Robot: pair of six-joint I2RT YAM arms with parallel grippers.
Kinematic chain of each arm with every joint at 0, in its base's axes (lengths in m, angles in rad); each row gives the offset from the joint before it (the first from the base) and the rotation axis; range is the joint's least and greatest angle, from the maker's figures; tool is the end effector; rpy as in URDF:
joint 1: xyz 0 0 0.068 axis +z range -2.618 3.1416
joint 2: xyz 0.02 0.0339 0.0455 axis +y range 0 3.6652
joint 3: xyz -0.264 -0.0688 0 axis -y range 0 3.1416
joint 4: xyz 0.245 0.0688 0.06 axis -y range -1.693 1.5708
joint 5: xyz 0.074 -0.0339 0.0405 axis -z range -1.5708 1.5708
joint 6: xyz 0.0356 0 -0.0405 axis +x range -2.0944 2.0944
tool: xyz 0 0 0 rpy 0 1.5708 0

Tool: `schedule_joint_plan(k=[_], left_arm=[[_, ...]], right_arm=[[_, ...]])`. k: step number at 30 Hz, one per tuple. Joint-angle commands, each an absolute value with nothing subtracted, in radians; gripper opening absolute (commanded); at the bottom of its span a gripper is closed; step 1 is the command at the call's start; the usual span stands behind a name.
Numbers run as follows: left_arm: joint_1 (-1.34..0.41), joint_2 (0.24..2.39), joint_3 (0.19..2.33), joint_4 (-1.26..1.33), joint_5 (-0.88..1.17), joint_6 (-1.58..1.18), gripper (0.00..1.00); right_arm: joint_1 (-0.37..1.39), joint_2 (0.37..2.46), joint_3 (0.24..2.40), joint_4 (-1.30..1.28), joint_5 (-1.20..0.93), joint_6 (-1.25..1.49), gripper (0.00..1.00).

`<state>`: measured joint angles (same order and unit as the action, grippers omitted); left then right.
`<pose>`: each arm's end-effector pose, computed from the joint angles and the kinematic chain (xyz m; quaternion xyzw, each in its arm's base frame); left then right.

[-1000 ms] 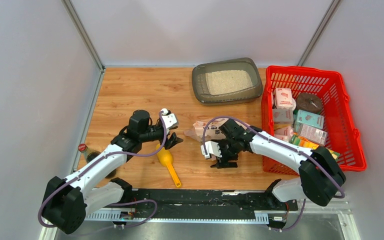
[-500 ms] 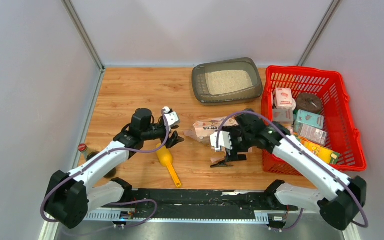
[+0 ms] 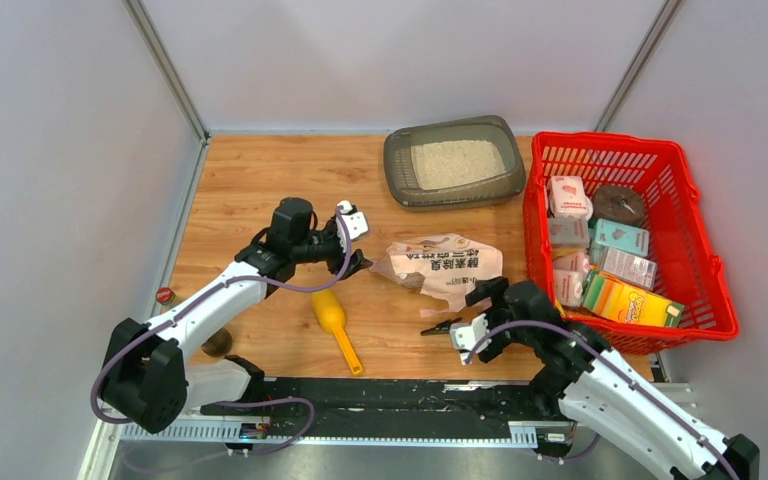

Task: Fill the litter box with clean litter

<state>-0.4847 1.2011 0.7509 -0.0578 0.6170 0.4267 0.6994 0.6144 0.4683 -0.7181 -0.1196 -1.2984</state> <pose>0.2216 -0.1400 0.2570 0.4997 0.6699 -0.2756 0.4750 0.0940 0.0846 0.2062 -0.7987 0.4895 -0.0483 0.3465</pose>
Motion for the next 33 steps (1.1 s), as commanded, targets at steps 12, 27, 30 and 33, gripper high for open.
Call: schedule_joint_plan(k=[12, 27, 30, 33], left_arm=[[-0.489, 1.172, 0.787, -0.126, 0.647, 0.459, 0.71], [-0.489, 1.170, 0.764, -0.138, 0.713, 0.459, 0.70], [-0.491, 1.180, 0.765, -0.130, 0.726, 0.457, 0.70], [-0.494, 1.183, 0.769, -0.130, 0.745, 0.475, 0.70]], right_arm=[[0.698, 0.670, 0.230, 0.120, 0.049, -1.552, 0.88], [0.706, 0.555, 0.615, -0.445, 0.029, -1.287, 0.00], [0.706, 0.590, 0.681, -0.446, 0.055, -1.154, 0.00], [0.704, 0.722, 0.768, -0.422, 0.109, -1.031, 0.00]])
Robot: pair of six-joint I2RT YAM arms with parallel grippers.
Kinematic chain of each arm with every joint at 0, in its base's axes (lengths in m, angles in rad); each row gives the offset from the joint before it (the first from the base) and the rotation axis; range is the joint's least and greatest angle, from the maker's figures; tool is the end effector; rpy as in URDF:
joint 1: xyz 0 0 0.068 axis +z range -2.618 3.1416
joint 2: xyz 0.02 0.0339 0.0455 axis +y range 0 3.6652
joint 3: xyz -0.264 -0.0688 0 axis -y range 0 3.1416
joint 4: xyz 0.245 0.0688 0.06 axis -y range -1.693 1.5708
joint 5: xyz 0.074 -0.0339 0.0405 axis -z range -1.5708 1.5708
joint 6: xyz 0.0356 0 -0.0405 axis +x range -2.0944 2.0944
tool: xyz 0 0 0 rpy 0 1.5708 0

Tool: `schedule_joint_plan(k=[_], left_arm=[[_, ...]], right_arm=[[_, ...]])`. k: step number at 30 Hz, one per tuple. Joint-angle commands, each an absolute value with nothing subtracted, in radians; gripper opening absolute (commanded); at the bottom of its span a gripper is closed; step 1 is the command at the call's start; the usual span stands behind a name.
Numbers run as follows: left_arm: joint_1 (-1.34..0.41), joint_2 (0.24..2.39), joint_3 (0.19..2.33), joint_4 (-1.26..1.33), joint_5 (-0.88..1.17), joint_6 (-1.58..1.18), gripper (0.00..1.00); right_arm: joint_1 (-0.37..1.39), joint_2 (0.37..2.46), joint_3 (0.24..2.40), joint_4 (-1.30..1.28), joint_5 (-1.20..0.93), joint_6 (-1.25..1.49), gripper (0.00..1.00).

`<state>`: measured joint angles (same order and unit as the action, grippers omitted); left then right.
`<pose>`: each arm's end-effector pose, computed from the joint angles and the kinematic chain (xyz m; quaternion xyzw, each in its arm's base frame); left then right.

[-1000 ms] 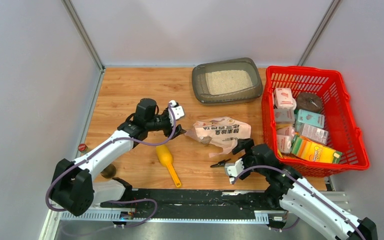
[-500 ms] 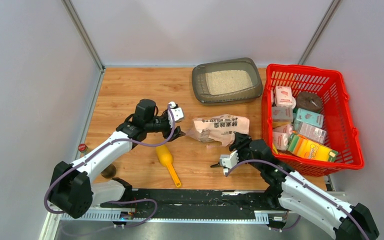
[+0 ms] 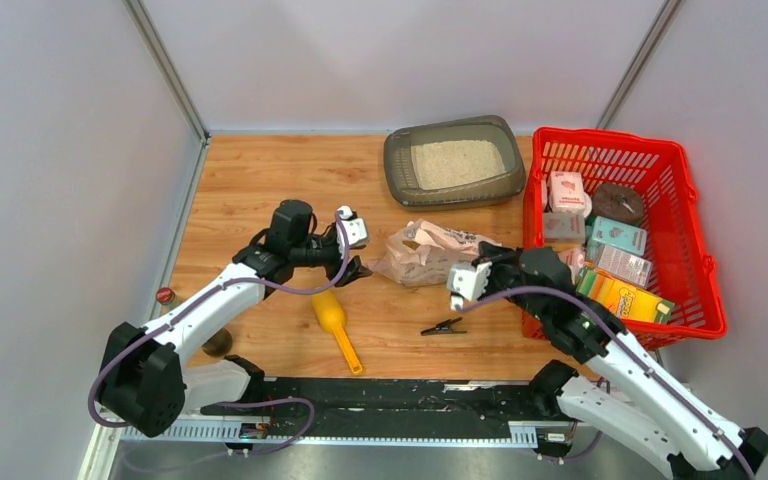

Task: Fill the litter box with clean litter

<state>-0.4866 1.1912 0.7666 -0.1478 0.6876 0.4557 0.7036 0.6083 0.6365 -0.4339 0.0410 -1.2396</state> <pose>0.2152 -0.1394 0.2575 0.5190 0.6633 -0.3029 0.4461 0.1132 0.0941 0.2880 -0.6831 0.4802 -0.1622 0.5259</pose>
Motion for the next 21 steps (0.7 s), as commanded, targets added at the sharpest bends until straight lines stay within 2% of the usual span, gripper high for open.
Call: schedule_joint_plan(k=[1, 3, 4, 5, 6, 9, 11, 15, 18, 21], left_arm=[[-0.498, 1.184, 0.770, -0.133, 0.752, 0.485, 0.70], [-0.506, 1.187, 0.772, -0.144, 0.762, 0.517, 0.70], [-0.512, 1.189, 0.772, -0.149, 0.767, 0.526, 0.69], [-0.518, 1.190, 0.773, -0.153, 0.775, 0.543, 0.69], [-0.525, 1.193, 0.776, -0.164, 0.776, 0.551, 0.69], [-0.535, 1.192, 0.773, -0.173, 0.779, 0.543, 0.68], [-0.537, 1.187, 0.769, -0.173, 0.773, 0.529, 0.68], [-0.537, 1.154, 0.749, -0.189, 0.762, 0.534, 0.68], [-0.537, 1.134, 0.736, -0.195, 0.761, 0.526, 0.68], [-0.537, 1.118, 0.718, -0.181, 0.738, 0.500, 0.68]], right_arm=[[0.704, 0.764, 0.849, -0.417, 0.124, -0.943, 0.00], [0.704, 0.888, 0.922, -0.417, 0.150, -0.878, 0.02], [0.703, 0.911, 0.963, -0.411, 0.150, -0.833, 0.12], [0.703, 0.931, 0.989, -0.404, 0.125, -0.813, 0.30], [0.703, 0.933, 1.018, -0.428, 0.088, -0.795, 0.58], [0.704, 0.933, 1.143, -0.668, -0.144, -0.784, 0.72], [0.703, 0.919, 1.187, -0.894, -0.341, -0.846, 0.73], [0.704, 0.876, 1.117, -1.158, -0.477, -1.021, 0.70], [0.704, 0.845, 1.031, -1.220, -0.459, -1.155, 0.74], [0.706, 0.807, 0.944, -1.113, -0.401, -1.184, 0.77]])
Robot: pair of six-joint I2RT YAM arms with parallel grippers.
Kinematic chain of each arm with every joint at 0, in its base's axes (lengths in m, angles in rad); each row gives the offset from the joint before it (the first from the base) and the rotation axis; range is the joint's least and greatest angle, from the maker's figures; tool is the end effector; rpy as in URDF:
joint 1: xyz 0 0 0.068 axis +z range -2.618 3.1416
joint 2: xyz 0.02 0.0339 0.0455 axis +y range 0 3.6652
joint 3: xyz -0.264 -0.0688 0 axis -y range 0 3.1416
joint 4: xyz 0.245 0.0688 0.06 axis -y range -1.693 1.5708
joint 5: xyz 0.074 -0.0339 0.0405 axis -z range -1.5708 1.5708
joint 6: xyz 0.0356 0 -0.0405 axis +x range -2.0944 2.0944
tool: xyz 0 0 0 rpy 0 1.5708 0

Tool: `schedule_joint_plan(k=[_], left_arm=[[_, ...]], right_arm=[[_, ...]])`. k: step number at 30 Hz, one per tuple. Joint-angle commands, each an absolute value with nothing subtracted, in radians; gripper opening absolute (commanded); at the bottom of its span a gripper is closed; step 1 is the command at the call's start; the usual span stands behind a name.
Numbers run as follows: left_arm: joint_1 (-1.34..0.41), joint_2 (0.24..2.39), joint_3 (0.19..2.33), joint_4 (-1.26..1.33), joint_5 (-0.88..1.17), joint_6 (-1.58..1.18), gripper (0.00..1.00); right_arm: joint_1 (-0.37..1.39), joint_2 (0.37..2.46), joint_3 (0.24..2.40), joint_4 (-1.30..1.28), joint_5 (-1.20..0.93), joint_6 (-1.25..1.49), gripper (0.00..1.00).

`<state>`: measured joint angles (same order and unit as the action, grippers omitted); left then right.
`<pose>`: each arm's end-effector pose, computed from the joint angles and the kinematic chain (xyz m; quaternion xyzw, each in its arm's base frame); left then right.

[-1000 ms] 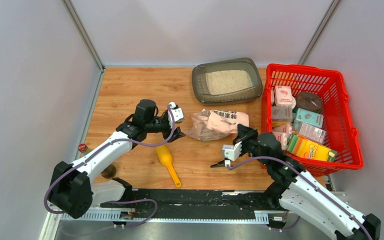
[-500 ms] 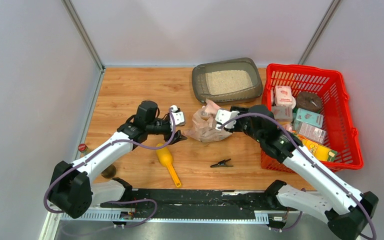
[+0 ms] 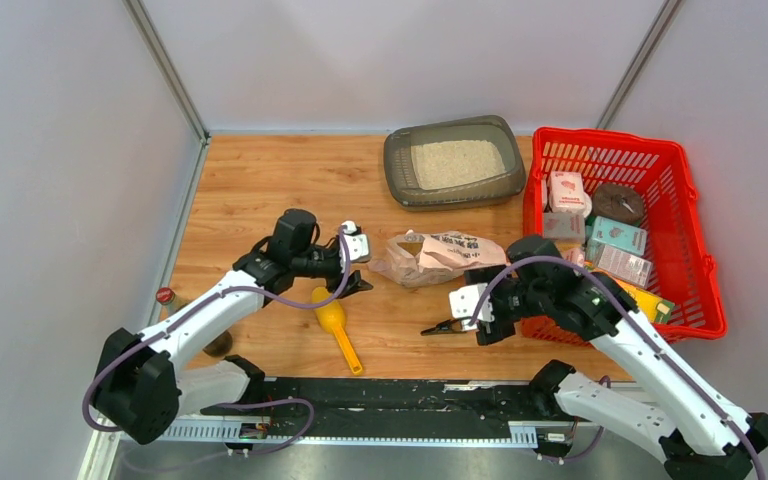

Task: Fill the litter box with clean litter

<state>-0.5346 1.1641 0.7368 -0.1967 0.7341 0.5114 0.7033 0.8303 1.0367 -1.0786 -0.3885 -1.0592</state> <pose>0.1986 -0.1453 0.2504 0.5567 0.6380 -0.3243 0.4218 0.0967 0.0996 0.3354 -0.7533 0.5356 0.1191 0.3626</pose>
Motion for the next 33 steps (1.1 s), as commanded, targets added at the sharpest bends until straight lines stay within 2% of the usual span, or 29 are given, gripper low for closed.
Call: schedule_joint_plan(k=[1, 5, 6, 11, 19, 29, 33], left_arm=[[-0.537, 1.114, 0.712, -0.178, 0.723, 0.500, 0.68], [-0.537, 1.103, 0.710, -0.189, 0.699, 0.514, 0.68], [-0.537, 1.100, 0.709, -0.192, 0.698, 0.517, 0.68], [-0.537, 1.092, 0.710, -0.198, 0.689, 0.506, 0.68], [-0.537, 1.057, 0.686, -0.187, 0.667, 0.459, 0.68], [-0.535, 1.006, 0.652, -0.202, 0.663, 0.426, 0.68], [-0.537, 1.008, 0.646, -0.189, 0.666, 0.414, 0.68]], right_arm=[[0.706, 0.783, 0.924, -1.041, -0.387, -1.189, 0.77], [0.707, 0.767, 0.833, -1.019, -0.422, -1.282, 0.77], [0.706, 0.776, 0.822, -1.012, -0.439, -1.281, 0.73], [0.710, 0.929, 0.804, -0.977, -0.535, -1.253, 0.70], [0.715, 1.165, 0.718, -0.769, -0.477, -1.203, 0.68], [0.741, 1.293, 0.742, -0.655, -0.425, -1.081, 0.65], [0.747, 1.313, 0.733, -0.649, -0.410, -1.075, 0.57]])
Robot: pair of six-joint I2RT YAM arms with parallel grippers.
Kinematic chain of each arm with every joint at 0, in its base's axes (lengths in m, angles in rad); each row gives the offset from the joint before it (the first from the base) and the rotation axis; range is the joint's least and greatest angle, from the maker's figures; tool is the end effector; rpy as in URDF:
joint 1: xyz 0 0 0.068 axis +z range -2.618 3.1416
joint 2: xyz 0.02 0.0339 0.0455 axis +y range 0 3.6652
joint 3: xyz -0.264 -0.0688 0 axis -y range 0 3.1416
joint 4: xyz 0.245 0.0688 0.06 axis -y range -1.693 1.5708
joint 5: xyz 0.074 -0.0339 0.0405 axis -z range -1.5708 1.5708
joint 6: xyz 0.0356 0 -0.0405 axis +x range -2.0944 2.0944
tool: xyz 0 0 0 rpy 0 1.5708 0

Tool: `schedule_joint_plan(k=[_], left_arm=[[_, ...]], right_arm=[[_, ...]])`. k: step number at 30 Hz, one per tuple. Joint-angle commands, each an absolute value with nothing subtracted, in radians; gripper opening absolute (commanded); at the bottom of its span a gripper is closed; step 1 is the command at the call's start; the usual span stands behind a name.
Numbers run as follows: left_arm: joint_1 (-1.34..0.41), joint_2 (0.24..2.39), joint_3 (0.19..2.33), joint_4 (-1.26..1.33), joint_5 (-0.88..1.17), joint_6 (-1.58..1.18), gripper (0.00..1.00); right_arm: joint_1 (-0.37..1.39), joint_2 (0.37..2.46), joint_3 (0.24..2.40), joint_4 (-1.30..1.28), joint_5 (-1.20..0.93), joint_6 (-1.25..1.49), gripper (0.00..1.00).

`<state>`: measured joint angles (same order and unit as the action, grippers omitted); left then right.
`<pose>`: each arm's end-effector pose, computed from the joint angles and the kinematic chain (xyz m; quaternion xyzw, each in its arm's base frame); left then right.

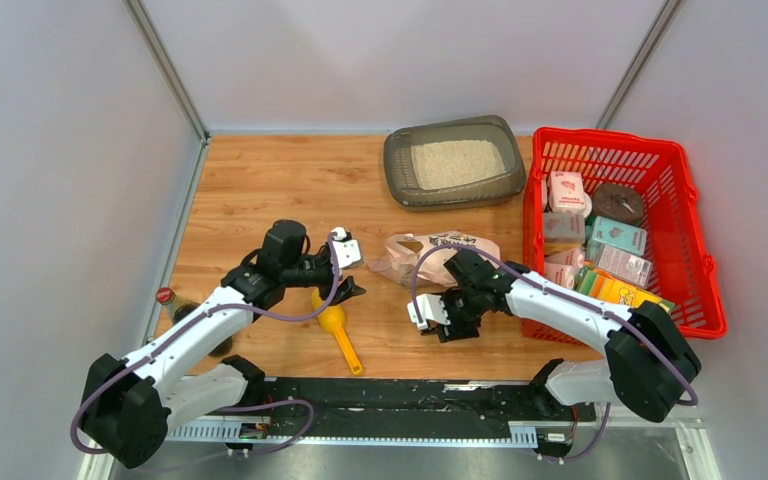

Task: Fill the litter box with clean litter

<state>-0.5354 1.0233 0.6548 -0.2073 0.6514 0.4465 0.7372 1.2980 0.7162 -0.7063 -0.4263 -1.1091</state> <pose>0.1770 -0.1301 0.2509 0.5272 0.6622 -0.3010 0.4392 0.1502 0.1562 0.1810 -0.7897 0.5600 0.1804 0.1740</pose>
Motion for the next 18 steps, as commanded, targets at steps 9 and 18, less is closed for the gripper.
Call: schedule_joint_plan(k=[9, 18], left_arm=[[-0.537, 1.025, 0.649, -0.164, 0.670, 0.400, 0.68], [-0.537, 1.029, 0.644, -0.152, 0.673, 0.391, 0.67]], right_arm=[[0.749, 1.281, 0.724, -0.655, -0.400, -1.060, 0.31], [0.747, 1.290, 0.730, -0.655, -0.391, -1.054, 0.08]])
